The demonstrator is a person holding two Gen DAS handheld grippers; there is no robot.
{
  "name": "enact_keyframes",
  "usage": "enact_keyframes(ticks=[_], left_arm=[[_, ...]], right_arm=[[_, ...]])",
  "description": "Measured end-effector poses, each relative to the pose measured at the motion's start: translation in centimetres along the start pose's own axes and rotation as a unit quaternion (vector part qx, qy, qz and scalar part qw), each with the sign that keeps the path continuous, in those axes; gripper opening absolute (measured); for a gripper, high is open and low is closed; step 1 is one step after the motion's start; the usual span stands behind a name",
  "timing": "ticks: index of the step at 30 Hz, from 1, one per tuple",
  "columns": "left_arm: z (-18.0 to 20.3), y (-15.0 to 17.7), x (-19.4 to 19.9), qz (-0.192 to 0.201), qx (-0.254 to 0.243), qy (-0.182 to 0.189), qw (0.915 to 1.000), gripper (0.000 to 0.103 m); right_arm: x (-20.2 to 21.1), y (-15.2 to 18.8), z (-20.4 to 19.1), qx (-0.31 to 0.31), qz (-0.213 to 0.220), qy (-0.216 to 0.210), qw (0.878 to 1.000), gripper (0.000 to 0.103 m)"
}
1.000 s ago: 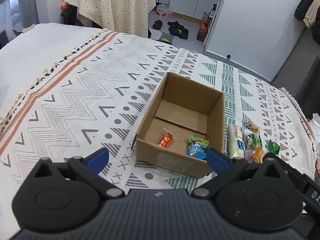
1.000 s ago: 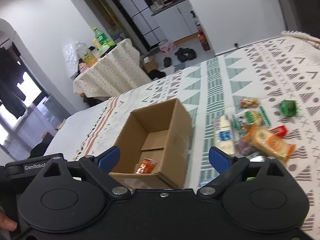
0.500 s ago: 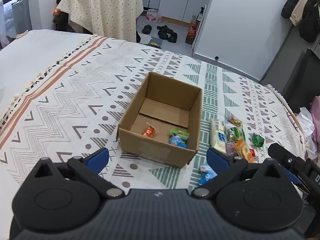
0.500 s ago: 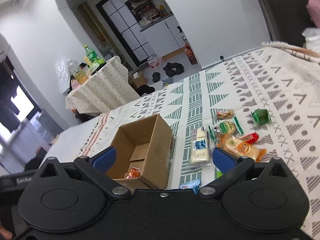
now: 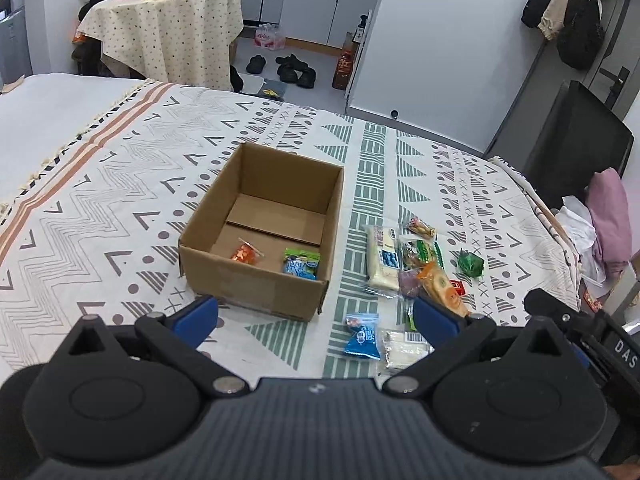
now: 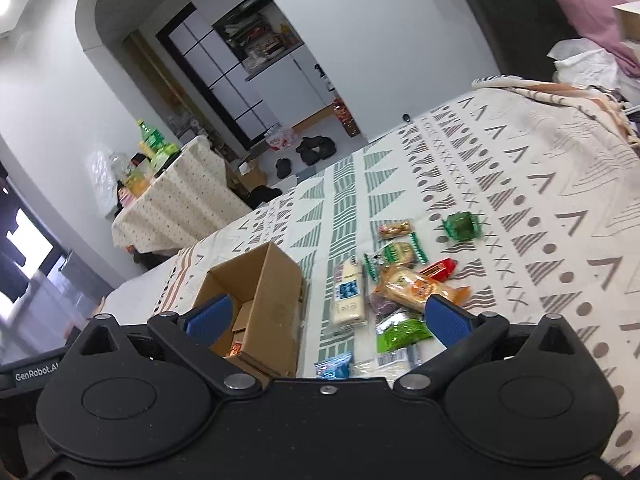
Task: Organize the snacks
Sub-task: 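Withdraw both grippers from the box back toward the snack pile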
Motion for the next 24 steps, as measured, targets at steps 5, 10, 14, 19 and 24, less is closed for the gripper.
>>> enact_keyframes(ticks=[5, 10, 14, 19, 24], left_arm=[[1.2, 0.8, -0.5, -0.018, 0.009, 0.012, 0.9997, 0.103], [2.3, 1.5, -1.4, -0.023, 0.002, 0.009, 0.9997, 0.103], [2.7, 2.0, -2.6, -0.038, -0.001, -0.001, 0.9993, 0.101], [2.7, 2.5, -4.3, -0.052, 0.007, -0.002, 0.9986, 0.101], [2.7, 3.2, -6.7, -0.085, 0.026, 0.001, 0.9961, 0.101]], right_arm=[[0.8, 0.3, 1.1, -0.003, 0.004, 0.021, 1.0, 0.103], [1.2, 0.6, 2.4, -0.017, -0.007, 0.035, 0.999, 0.103], [1.2, 0.7, 3.6, -0.047, -0.005, 0.053, 0.997, 0.103], [0.5, 0.7, 5.1, -0.079, -0.017, 0.071, 0.994, 0.103], [-0.9, 1.1, 6.3, -0.111, -0.049, 0.079, 0.989, 0.103]])
Point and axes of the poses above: each gripper's, at about its wrist camera, not at the fingertips, and x roughly against the way its jaws point, z to its right, y to its underside, the point moved 3 cm from there along -x, roughly the way its jaws point, and after that the axes turned 6 degrees about -z, right-handed, at the moved point
